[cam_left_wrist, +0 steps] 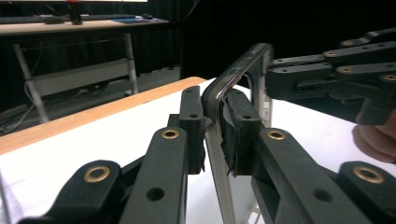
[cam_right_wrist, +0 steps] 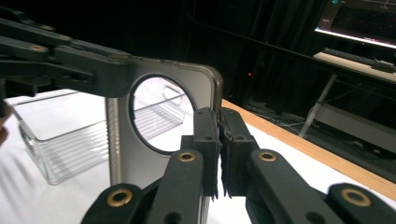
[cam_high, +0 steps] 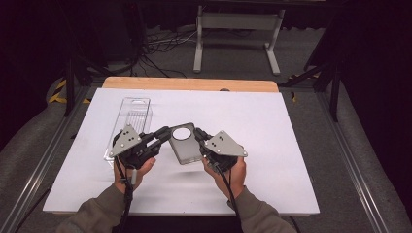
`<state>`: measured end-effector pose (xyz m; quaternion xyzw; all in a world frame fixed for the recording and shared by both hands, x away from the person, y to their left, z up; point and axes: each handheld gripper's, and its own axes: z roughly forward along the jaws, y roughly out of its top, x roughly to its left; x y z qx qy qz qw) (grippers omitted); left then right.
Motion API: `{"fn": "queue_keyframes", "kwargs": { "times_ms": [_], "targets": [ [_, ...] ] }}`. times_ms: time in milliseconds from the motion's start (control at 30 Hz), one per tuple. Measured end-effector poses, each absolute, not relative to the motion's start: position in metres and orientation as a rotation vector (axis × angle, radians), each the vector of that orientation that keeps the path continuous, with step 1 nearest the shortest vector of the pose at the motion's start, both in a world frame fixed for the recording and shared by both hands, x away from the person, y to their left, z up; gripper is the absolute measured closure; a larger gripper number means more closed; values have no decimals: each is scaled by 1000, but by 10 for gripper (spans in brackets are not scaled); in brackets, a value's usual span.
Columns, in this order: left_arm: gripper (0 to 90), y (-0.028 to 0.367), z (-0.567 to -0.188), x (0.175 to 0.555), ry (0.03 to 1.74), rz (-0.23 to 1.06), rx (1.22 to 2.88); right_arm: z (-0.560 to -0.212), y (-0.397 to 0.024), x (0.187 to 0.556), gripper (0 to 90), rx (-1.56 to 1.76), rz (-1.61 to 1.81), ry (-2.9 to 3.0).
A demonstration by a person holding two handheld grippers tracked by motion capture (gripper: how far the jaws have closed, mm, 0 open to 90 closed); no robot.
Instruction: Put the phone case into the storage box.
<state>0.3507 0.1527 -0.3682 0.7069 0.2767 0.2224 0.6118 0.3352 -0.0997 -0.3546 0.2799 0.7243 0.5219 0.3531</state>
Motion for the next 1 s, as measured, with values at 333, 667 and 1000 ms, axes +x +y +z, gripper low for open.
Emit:
{"fn": "queue_keyframes", "kwargs": {
  "times_ms": [333, 667, 1000],
  "targets": [
    [797, 159, -366, 349, 616, 542, 1654, -355, -97, 333, 813, 686, 1367, 1910],
    [798, 162, -364, 347, 613, 575, 1649, -357, -101, 333, 680, 671, 1398, 1930],
    [798, 166, -362, 347, 615, 585, 1662, -360, -116, 334, 566, 619, 1391, 1942]
  ]
}}
